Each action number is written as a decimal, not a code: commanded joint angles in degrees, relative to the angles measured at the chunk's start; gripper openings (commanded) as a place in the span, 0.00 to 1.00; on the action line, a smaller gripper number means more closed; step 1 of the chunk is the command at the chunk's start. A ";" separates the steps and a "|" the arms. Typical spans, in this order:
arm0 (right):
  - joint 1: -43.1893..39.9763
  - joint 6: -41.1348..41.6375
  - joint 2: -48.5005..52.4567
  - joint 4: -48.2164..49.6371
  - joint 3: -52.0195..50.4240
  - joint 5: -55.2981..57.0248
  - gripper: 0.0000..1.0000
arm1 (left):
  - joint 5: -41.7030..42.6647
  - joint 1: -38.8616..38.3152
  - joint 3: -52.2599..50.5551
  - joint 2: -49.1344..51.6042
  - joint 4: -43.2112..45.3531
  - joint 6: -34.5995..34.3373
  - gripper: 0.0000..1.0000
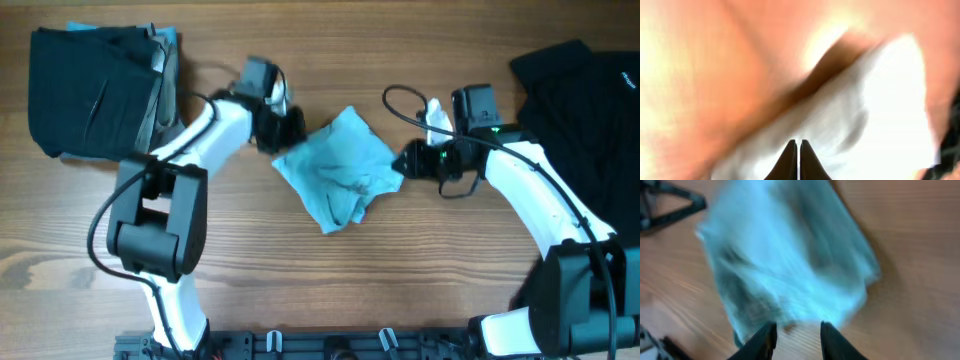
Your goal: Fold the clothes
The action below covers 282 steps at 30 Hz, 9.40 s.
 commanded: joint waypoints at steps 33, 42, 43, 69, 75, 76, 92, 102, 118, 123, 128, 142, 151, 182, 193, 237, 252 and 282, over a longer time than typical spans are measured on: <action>5.14 7.58 11.67 10.91 -1.73 3.74 0.04 | 13.70 -1.62 -12.04 -4.55 -13.18 -6.54 1.00; 5.16 8.90 12.07 11.41 -1.73 3.54 0.04 | 11.30 -8.81 -22.18 -2.93 9.75 -26.62 1.00; 5.16 8.94 12.07 11.34 -1.73 3.52 0.04 | 10.51 -9.46 -22.84 -2.84 11.02 -28.52 1.00; 2.16 7.89 -6.03 3.93 0.46 2.64 0.04 | 4.79 5.40 -6.01 -17.92 -6.95 -1.20 0.04; 2.16 10.67 -10.95 4.00 0.52 1.81 0.04 | 4.81 16.41 7.80 -20.72 -6.99 2.78 0.04; 2.16 10.67 -11.26 3.91 0.52 1.27 0.04 | 4.81 18.40 9.38 -20.72 -5.92 2.93 0.04; 2.19 13.62 -11.37 2.49 0.52 -3.13 0.04 | -0.85 41.42 11.61 -13.77 5.35 16.39 0.04; 2.19 14.60 -11.37 2.05 0.52 -5.57 0.04 | 9.09 46.90 12.26 -6.01 6.82 13.81 0.04; 2.19 16.57 -11.37 0.94 0.52 -5.60 0.04 | 12.09 42.77 21.59 -2.69 21.20 9.14 0.04; 2.19 16.57 -11.37 -1.07 0.52 -5.60 0.04 | 12.11 42.77 21.59 2.23 15.85 9.11 0.04; 2.19 16.59 -11.37 -1.57 0.52 -5.60 0.04 | 11.76 44.26 21.62 0.57 6.80 10.43 0.15; 2.16 16.52 -11.37 -2.16 0.52 -5.57 0.04 | 5.92 48.24 21.64 -13.84 -17.25 14.78 0.88; 2.19 16.55 -11.37 -2.12 0.52 -5.57 0.04 | -0.74 46.51 21.03 -16.09 -17.03 19.26 0.49; 2.16 16.33 -11.37 -2.10 0.50 -5.42 0.05 | 3.50 40.46 20.15 -6.84 -23.63 20.26 0.06; 2.16 16.26 -11.34 -2.12 0.50 -5.35 0.05 | -8.70 41.92 20.15 -10.12 -26.45 18.86 1.00; 2.16 -0.15 -38.40 -2.58 10.95 10.19 0.90 | 3.65 36.70 25.24 -40.92 -41.55 34.64 1.00; 2.16 0.04 -46.56 -12.87 10.62 9.99 1.00 | 0.33 36.70 25.24 -44.37 -50.23 34.40 1.00; 2.82 -5.27 -74.14 38.73 -37.77 15.76 1.00 | 0.33 36.70 25.24 -44.37 -50.23 34.40 1.00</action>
